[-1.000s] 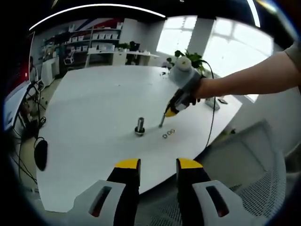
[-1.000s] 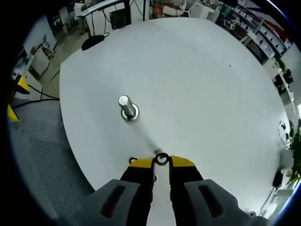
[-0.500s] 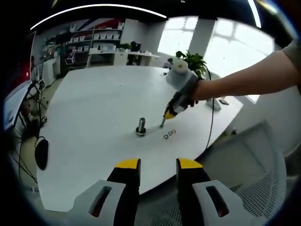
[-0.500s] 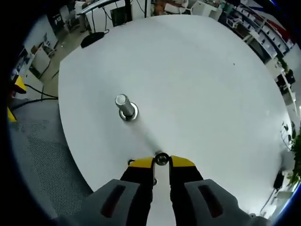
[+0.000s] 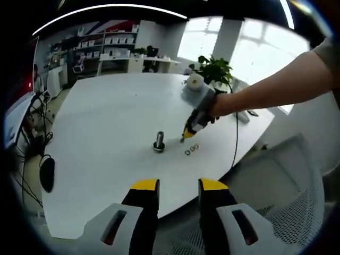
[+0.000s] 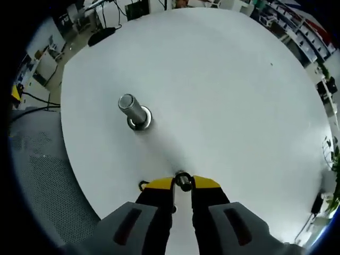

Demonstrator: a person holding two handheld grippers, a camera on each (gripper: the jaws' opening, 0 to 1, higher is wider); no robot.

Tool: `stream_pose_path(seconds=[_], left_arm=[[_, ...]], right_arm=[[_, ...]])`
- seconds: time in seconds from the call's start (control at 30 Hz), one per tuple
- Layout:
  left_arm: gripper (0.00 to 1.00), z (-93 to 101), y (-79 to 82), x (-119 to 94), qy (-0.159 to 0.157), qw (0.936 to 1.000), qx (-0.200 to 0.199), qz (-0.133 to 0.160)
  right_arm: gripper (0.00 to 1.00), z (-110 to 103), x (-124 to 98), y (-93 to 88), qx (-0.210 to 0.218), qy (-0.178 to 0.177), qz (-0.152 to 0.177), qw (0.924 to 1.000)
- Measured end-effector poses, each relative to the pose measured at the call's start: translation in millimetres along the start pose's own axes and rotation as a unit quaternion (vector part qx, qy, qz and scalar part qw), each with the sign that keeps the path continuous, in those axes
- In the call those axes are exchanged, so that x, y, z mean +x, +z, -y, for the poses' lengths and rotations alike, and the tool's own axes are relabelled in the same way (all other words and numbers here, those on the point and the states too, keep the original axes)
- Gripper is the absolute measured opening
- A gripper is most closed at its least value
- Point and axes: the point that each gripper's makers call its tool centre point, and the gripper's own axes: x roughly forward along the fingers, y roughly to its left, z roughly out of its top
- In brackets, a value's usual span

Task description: Place the washer onto the threaded stud by aligning its center hole with the stud, sliding it down to the base, and recovering from edge contact or off-axis alignment until the washer reaches the visible bottom stop.

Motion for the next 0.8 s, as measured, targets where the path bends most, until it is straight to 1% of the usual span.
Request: stream_pose_path(seconds=[0.17,0.27,0.43,0.53,0.63,0.73,0.8], left_arm=[[0.27,-0.9,-2.7,0,0.003,1.0000,-0.001,-0.007],[0.27,-1.5,-2.6,0,0.004,1.0000,-0.002,-0.006],[0.27,-3.5,-2.9,0,0.009,0.9999,-0.005,-0.006],[0.27,-3.9,-3.8,0,0.010,0.9999,-0.005,-0.008],[0.27,-4.0,-4.6,0,0.010,0.9999,-0.003,-0.011],[0.27,-4.4,-5.0,0,0.011,0.9999,-0.003,-0.012],[0.27,-4.1,-4.7,0,0.011,0.9999,-0.003,-0.012]], right_arm=[[0.14,2,6,-0.2,0.007,0.004,-0.002,1.0000],[0.14,1,9,-2.1,-0.005,0.001,-0.008,1.0000],[0.14,-1,13,-2.0,0.000,0.004,-0.008,1.0000],[0.15,-2,11,-1.3,-0.003,0.002,-0.005,1.0000],[0.15,-2,11,-5.8,0.003,0.006,-0.012,0.9999],[0.17,-1,10,-8.2,0.016,0.009,-0.008,0.9998],[0.18,-1,7,-11.0,0.013,0.007,-0.006,0.9999]])
